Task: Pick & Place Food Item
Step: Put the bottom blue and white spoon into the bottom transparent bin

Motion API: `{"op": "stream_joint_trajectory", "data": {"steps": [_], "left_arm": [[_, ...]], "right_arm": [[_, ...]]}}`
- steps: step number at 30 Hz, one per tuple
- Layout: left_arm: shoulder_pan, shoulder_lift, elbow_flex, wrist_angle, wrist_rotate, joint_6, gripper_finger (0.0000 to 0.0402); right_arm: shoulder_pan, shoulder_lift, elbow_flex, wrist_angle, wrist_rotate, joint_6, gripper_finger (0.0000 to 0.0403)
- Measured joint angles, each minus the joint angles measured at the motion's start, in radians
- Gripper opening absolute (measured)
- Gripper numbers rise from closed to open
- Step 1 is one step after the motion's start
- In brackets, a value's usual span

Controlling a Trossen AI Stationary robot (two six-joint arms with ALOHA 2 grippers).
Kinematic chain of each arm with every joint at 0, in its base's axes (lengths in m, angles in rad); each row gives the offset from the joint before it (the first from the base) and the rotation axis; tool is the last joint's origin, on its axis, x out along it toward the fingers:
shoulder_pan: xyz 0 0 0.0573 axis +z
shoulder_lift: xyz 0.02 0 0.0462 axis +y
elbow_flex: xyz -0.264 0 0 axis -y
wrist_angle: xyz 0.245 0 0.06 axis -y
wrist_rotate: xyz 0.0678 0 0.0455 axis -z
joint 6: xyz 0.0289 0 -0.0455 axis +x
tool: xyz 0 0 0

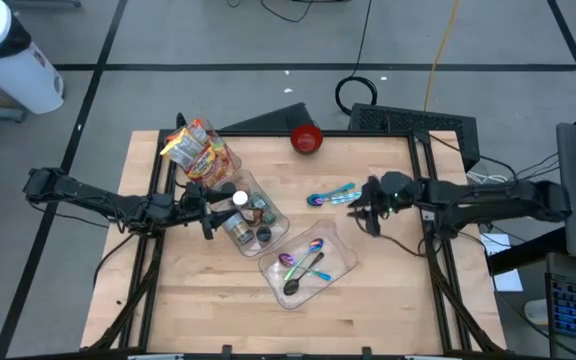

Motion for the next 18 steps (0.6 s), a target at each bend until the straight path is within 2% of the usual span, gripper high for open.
{"op": "stream_joint_trajectory", "data": {"steps": [4,7,11,18], "left_arm": [[0.0,0.0,0.0,0.0,0.0,0.0,0.0312],[0.0,0.0,0.0,0.0,0.0,0.0,0.0312],[0.0,0.0,0.0,0.0,0.0,0.0,0.0312],[0.0,0.0,0.0,0.0,0.0,0.0,0.0312]], "right_arm": [[-0.098,-0.046,-0.103,-0.002,0.162,0.004,0.0122],[-0.142,-0.056,-0.154,-0.014,0.225,-0.046,0.0125],[-0.164,-0.033,-0.169,-0.015,0.228,-0.069,0.0143],[-0.161,0.056,-0.169,0.02,0.222,-0.155,0.0208]]}}
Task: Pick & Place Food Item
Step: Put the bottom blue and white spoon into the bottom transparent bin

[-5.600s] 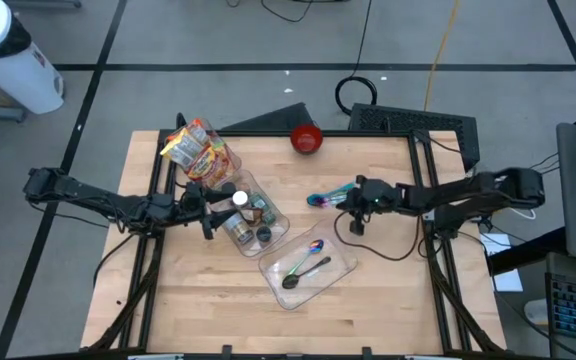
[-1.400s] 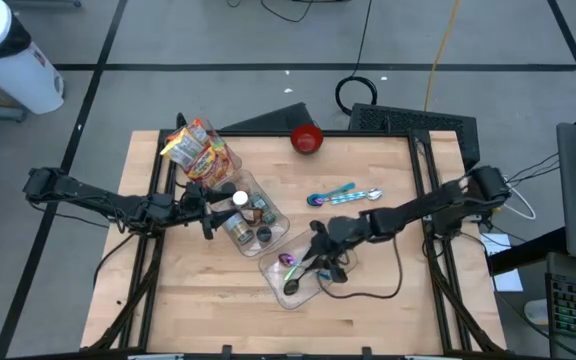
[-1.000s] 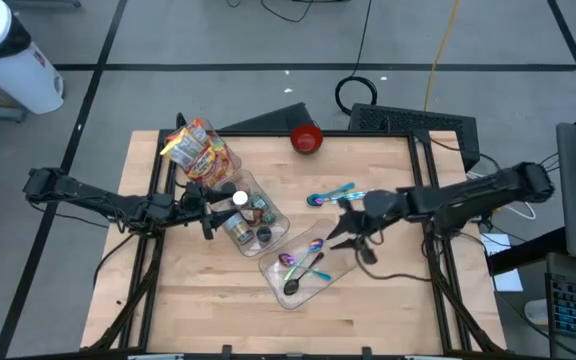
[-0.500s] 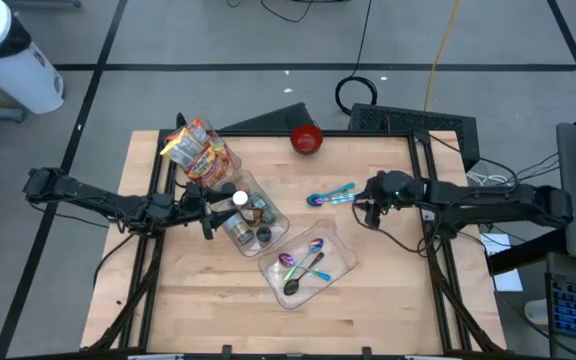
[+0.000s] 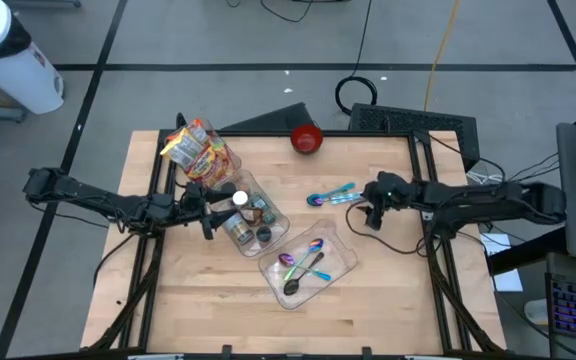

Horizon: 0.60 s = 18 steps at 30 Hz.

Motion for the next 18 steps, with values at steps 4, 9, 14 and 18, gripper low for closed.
{"op": "stream_joint_trajectory", "data": {"steps": [4,9,14,18], "left_arm": [[0.0,0.0,0.0,0.0,0.0,0.0,0.0312],[0.0,0.0,0.0,0.0,0.0,0.0,0.0312],[0.0,0.0,0.0,0.0,0.0,0.0,0.0312],[0.0,0.0,0.0,0.0,0.0,0.0,0.0312]], "right_arm": [[0.0,0.086,0.0,0.056,-0.001,-0.067,0.0218],[-0.001,0.193,0.0,0.133,0.0,-0.123,0.0203],[-0.005,0.256,0.003,0.181,0.006,-0.167,0.0186],[-0.016,0.255,0.003,0.174,0.003,-0.164,0.0174]]}}
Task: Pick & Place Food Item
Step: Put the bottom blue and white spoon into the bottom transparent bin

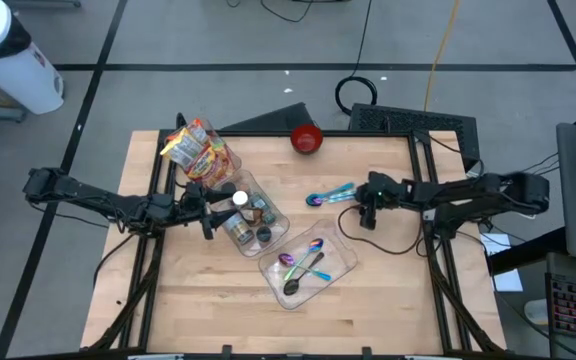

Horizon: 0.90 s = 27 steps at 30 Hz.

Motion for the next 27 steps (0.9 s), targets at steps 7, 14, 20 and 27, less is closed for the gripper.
{"op": "stream_joint_trajectory", "data": {"steps": [7,14,20,27], "left_arm": [[0.0,0.0,0.0,0.0,0.0,0.0,0.0312],[0.0,0.0,0.0,0.0,0.0,0.0,0.0312],[0.0,0.0,0.0,0.0,0.0,0.0,0.0312],[0.0,0.0,0.0,0.0,0.0,0.0,0.0312]], "right_arm": [[0.0,-0.068,0.018,-0.022,-0.003,0.001,0.0167],[-0.037,-0.037,0.023,-0.048,-0.028,-0.03,0.0164],[-0.046,-0.001,0.026,-0.107,-0.057,0.009,0.0157],[-0.015,-0.006,0.027,-0.155,-0.11,0.097,0.0143]]}}
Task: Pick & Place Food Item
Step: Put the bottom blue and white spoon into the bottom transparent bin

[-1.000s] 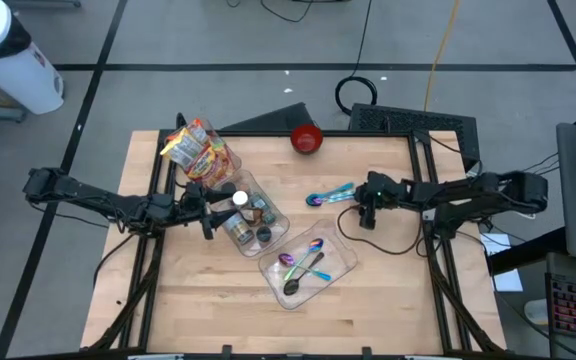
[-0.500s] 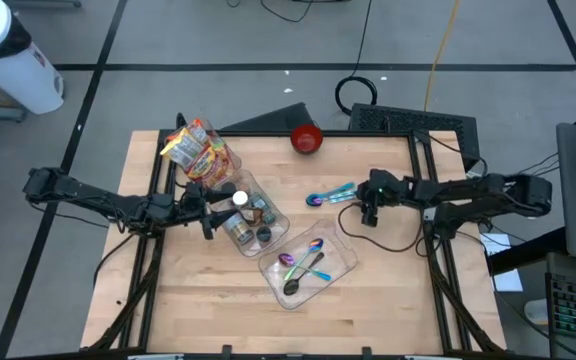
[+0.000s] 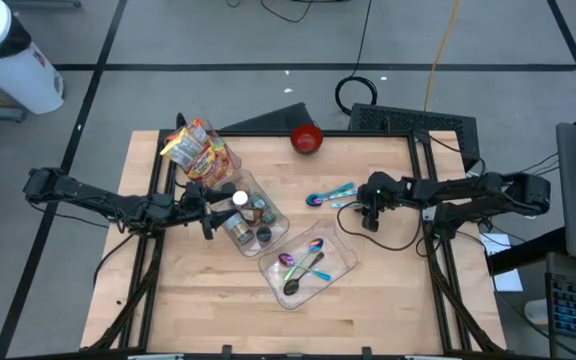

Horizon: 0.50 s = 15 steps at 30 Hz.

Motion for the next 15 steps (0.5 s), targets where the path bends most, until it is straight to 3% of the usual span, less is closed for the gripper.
{"op": "stream_joint_trajectory", "data": {"steps": [6,15], "left_arm": [[0.0,0.0,0.0,0.0,0.0,0.0,0.0312],[0.0,0.0,0.0,0.0,0.0,0.0,0.0312]], "right_arm": [[0.002,0.001,-0.001,-0.02,-0.013,-0.001,0.0108],[0.003,0.001,-0.002,-0.067,-0.023,0.044,0.0012]]}}
